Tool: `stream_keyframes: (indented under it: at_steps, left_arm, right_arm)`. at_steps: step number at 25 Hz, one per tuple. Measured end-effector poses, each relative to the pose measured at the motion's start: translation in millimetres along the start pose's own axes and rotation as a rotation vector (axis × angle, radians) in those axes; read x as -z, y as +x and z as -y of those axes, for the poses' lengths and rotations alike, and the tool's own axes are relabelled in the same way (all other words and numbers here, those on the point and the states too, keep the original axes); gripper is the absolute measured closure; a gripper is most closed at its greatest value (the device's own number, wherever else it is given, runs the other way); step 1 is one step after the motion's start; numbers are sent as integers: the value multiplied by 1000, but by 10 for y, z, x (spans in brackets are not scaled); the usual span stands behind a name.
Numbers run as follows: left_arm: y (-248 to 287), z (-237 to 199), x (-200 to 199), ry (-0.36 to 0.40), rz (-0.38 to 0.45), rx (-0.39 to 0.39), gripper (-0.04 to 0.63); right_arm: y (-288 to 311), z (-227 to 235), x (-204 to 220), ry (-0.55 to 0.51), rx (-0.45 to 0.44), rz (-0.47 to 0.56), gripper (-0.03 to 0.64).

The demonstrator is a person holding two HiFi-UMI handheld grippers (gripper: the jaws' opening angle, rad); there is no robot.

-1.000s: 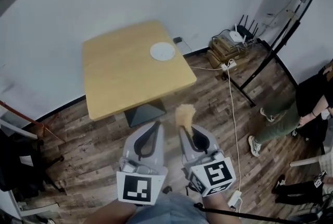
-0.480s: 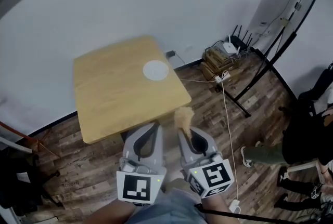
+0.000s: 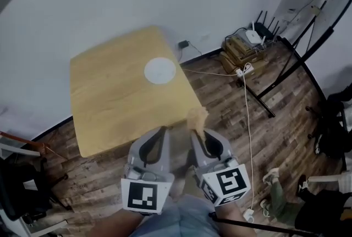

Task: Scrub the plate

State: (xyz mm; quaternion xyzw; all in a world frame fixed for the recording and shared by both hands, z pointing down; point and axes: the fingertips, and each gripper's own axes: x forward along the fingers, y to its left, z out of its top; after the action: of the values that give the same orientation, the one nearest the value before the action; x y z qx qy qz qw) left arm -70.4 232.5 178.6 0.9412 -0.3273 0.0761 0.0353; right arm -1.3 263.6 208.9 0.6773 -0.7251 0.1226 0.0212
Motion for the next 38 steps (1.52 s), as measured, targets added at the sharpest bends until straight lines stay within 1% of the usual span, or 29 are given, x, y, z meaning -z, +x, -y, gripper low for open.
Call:
stream_keyframes:
  at_steps: [7,13,21,24,27,31,38]
  left_arm:
    - [841,-64,-84,14,-49,-113,575]
    - [1233,-114,-245,22,-36,-213,575]
    - [1337,-343,-546,21,35,-356,575]
    - [1311,-432,-608,32,55,-394,574]
    - [1288,-568,-656,24,64,-428,574]
    - [1320,-771,-618,0,59,-459,575]
    - [1540,-1123,-518,-32,29,-467,574]
  right_arm:
    - [599,687,-158,21,-121,-28,572]
    - [972,1005,-341,4,-224,-35,572]
    - [1319,986,-686,-65,-357,3,572]
    - [1406,940,-749,-77,-387,17,572]
    - [1526,879,-826,-87,-409,25,572]
    - [1714,816,-832,-96,-427,16,572]
    - [2105,840,-757,-93,-421,-36,572]
